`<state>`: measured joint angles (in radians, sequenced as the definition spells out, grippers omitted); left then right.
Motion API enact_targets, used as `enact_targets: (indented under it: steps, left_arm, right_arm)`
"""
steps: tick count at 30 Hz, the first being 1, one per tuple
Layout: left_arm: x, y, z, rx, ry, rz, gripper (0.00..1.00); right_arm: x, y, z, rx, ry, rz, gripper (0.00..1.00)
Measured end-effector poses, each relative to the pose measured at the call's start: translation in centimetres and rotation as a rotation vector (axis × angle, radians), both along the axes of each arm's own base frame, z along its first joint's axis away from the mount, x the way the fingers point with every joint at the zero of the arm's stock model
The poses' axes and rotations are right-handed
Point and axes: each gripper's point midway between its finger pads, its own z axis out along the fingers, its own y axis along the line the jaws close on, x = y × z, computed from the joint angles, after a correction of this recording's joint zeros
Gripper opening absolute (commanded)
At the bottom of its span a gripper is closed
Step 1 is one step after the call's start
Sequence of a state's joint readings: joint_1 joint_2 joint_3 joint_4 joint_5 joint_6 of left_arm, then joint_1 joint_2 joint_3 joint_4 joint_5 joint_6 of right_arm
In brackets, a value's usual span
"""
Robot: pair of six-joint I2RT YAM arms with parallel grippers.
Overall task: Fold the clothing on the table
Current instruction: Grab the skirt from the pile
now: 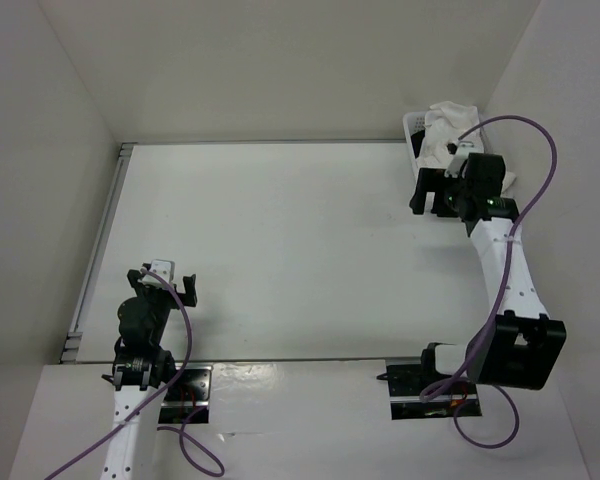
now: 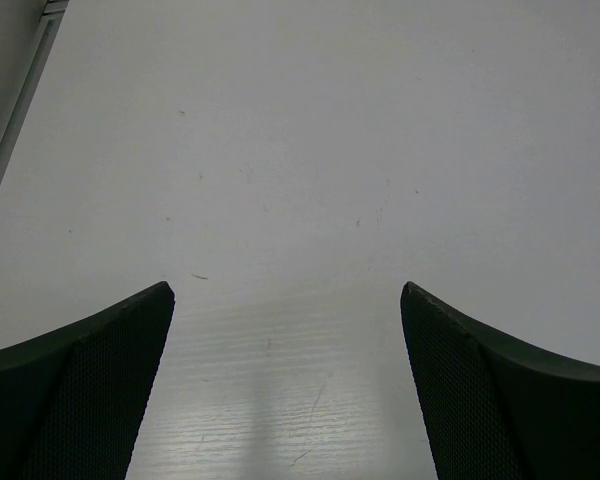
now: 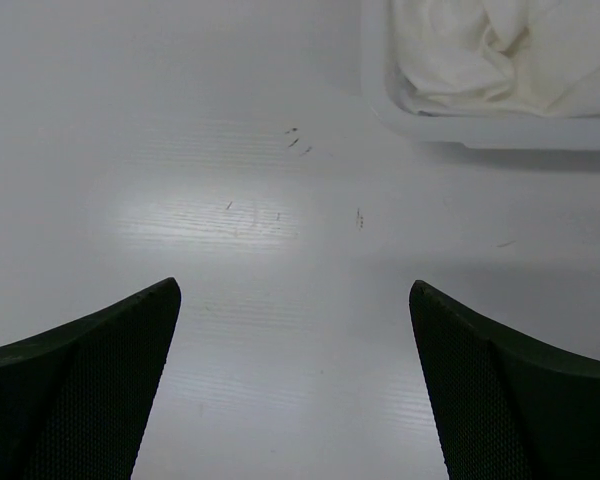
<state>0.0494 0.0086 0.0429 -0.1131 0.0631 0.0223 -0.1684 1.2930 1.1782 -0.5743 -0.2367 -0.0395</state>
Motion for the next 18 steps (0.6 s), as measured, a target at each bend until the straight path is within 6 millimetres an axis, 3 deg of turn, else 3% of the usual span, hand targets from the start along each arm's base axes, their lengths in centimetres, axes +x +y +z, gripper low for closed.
enact_targets:
  steps: [3,11,18]
  left_arm:
    - [0.0,0.0,0.0,0.000,0.000,0.000,1.00]
    - [0.0,0.0,0.0,0.000,0.000,0.000,1.00]
    - [0.0,0.0,0.0,0.000,0.000,0.000,1.00]
  right_arm:
    - [-0.3,1.1,0.4,-0.016,-0.015,0.026,0.99]
    - [-1.8,0.8,3.4,-0.047,-0.114,0.007,0.99]
    - [-2.0,0.8,3.0,-0.049,-0.108,0.004,0.99]
